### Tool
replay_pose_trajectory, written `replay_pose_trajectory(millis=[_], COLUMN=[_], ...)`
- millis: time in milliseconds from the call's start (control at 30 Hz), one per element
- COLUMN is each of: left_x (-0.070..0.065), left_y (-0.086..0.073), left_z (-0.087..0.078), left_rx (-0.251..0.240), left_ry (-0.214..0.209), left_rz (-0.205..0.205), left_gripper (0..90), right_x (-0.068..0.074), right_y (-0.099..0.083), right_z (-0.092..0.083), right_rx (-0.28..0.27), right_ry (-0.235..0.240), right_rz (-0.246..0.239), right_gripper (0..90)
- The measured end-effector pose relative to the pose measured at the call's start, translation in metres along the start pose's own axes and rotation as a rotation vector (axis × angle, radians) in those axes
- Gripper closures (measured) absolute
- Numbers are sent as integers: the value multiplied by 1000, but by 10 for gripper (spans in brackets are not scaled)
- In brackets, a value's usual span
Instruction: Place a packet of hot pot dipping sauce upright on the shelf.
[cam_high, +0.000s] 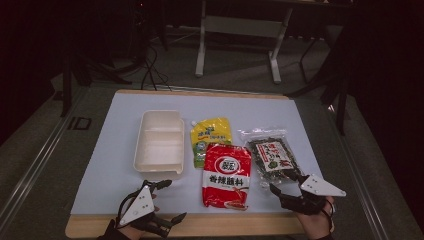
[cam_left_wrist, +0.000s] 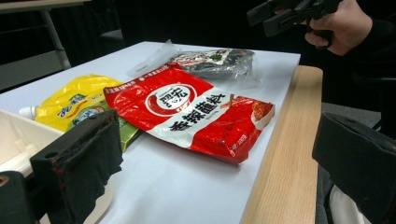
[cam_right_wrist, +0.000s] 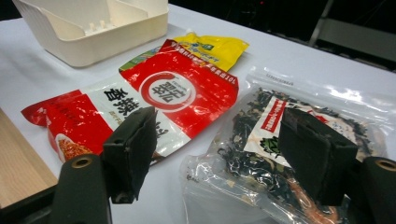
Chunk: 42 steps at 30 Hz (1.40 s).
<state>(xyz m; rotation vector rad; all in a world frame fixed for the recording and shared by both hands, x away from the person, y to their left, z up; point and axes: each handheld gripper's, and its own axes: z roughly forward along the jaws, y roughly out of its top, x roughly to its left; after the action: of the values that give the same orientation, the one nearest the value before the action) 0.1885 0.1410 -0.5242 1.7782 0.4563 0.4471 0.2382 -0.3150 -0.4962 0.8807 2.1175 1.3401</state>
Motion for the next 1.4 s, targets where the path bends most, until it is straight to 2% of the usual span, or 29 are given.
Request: replay_pose_trajectory(millis=[67,100,233,367,400,533,667,833,1033,1167,1400], left_x=[0,0,-1,-3,-4,-5,-4,-5,-6,-5,-5], left_y=[0,1,2,3,4,3,2,1,2,2,2], left_z=[0,0,2,3,4,6,8,9,8,9,9], left_rx=[-3,-5,-6,-8,-9,-5,-6,0,-8,-9,-7], left_ry=[-1,-4,-6,-10,-14,-19,-29,-46,-48,-48,-45], left_rz=[-1,-1,0,6,4,3,0,3,2,-7,-9], left_gripper=[27,27,27,27,27,27,27,27,27,27,27], right_x=[0,4,8,11,12,15,21,25,22,17,5], right_y=[0,1,2,3,6,9,22,40,59,68,78], right_z=[1,3,4,6,6,6,7,11,27,35,57], right_rx=[2,17,21,29,19,16,12,6,22,9,53], right_ry=[-1,1,8,19,42,51,59,36,-11,-18,-25], right_rz=[-1,-28,-43,-45,-33,-37,-66,-109,-138,-145,-142], right_gripper=[277,275,252,240,228,227,232,229,226,257,252])
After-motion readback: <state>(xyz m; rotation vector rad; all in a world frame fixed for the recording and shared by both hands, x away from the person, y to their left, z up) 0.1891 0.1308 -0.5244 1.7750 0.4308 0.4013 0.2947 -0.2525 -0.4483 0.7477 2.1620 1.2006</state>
